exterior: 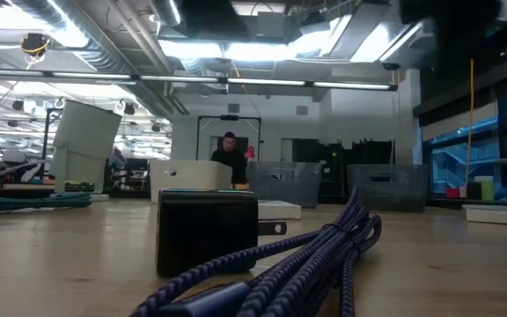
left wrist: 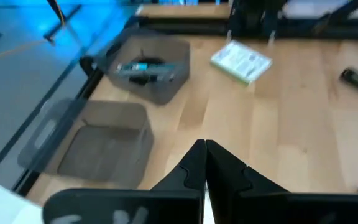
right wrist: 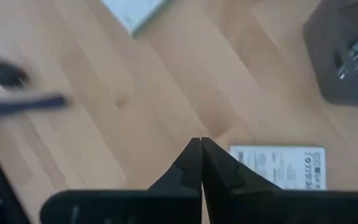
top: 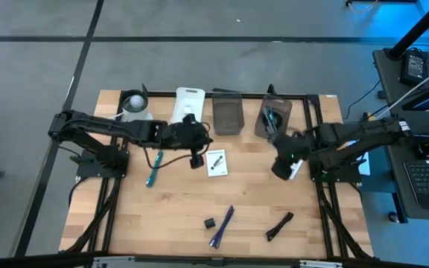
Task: Pick and place items into bin
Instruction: Put the black charger adapter into the white bin
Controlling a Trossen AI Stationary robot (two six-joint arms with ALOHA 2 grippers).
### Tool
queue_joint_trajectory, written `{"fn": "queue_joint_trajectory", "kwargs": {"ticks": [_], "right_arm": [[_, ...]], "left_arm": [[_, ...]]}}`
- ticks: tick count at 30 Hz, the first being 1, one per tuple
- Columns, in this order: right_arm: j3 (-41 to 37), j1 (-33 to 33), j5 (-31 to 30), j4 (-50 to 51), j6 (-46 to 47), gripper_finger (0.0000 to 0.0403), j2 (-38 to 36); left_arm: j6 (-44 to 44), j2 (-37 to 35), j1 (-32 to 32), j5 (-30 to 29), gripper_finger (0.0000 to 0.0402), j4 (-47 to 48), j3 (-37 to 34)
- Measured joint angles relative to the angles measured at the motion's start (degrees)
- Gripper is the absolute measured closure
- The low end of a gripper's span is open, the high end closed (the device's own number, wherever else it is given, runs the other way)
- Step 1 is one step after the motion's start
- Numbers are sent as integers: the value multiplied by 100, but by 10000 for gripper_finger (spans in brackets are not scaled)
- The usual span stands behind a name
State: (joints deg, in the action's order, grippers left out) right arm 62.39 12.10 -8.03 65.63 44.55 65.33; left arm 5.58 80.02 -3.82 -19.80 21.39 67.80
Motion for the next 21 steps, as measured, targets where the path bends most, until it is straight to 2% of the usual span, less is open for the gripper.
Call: {"fn": "queue_joint_trajectory", "kwargs": {"ticks": [5, 11, 15, 21], "right_arm": [[-1075, 809, 70, -710, 391, 401, -276], [-2136, 1585, 374, -2089, 926, 400, -707], [-2409, 1952, 371, -2455, 1255, 400, -847], [-2433, 2341, 324, -2466, 1354, 400, -864]], "left_arm": [[407, 402, -590, -519, 400, 137, 521], [507, 1331, -1215, -829, 399, 1412, 1767], [918, 1938, -1504, -836, 400, 2001, 2504], [1650, 2864, -1909, -516, 400, 2987, 3460]]}}
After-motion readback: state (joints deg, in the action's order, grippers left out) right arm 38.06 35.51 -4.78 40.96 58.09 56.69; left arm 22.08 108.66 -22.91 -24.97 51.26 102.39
